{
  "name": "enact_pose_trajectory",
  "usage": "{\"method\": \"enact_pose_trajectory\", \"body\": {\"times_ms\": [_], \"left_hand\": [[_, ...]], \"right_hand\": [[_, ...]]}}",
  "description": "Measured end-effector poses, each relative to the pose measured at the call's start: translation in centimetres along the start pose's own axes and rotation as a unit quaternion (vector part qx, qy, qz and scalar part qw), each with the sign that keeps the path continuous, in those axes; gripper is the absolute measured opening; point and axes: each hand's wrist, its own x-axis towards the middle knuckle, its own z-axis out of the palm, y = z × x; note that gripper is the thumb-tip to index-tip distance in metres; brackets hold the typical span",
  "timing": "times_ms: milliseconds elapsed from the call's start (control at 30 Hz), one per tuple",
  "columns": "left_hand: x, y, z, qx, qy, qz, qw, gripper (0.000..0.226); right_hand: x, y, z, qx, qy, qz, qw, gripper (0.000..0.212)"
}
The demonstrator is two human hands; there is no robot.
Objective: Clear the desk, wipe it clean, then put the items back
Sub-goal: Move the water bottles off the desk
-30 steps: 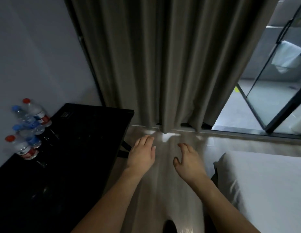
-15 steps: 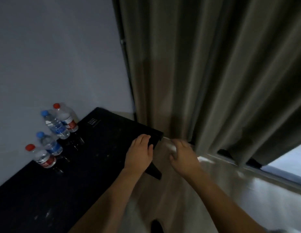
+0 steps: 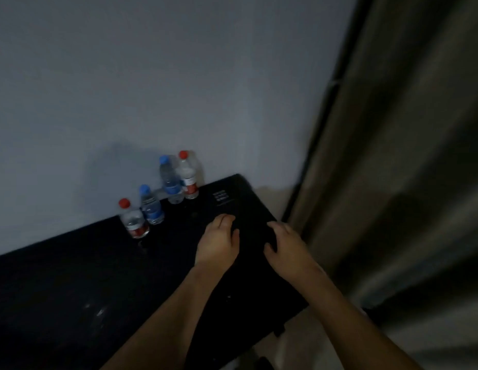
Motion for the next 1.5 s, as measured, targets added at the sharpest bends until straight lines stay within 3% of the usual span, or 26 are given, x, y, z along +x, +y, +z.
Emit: {"method": "enact_pose_trajectory", "body": {"times_ms": [267,500,767,900,1033,1200,1400,1500], "left_hand": [[2.0,-5.3,-6.9,0.065,0.152,-0.194,0.967,0.036],[7.0,-8.7,-9.4,0.059,0.212,-0.228,0.949,0.032],[22.6,-16.6,-7.6,0.015,0.186,-0.200,0.962,0.040],[25.3,-20.5,-4.5,-0.002,0.179,-0.215,0.960,0.036],[24.6,-21.2,-3.1,-0.009,0.206,-0.203,0.957,0.033],[22.1,-19.4,-3.4,-0.001,0.205,-0.173,0.963,0.033],[14.5,-13.0,-4.5,-0.044,0.268,-0.219,0.937,0.026],[9.7,-8.7,-5.8,-0.039,0.331,-0.239,0.912,0.022]], "right_hand": [[12.8,-5.3,1.7,0.008,-0.067,-0.146,0.987,0.054],[23.4,-9.3,3.4,0.036,-0.087,-0.192,0.977,0.045],[37.4,-12.5,8.2,-0.037,-0.110,-0.212,0.970,0.052],[41.6,-13.6,12.4,-0.057,-0.145,-0.226,0.962,0.046],[41.7,-12.9,14.4,-0.065,-0.118,-0.193,0.972,0.034],[38.2,-11.0,12.1,-0.025,-0.113,-0.158,0.981,0.027],[31.8,-12.0,5.5,0.031,-0.030,-0.214,0.976,0.020],[27.7,-13.0,2.6,0.029,-0.038,-0.266,0.963,0.018]]}}
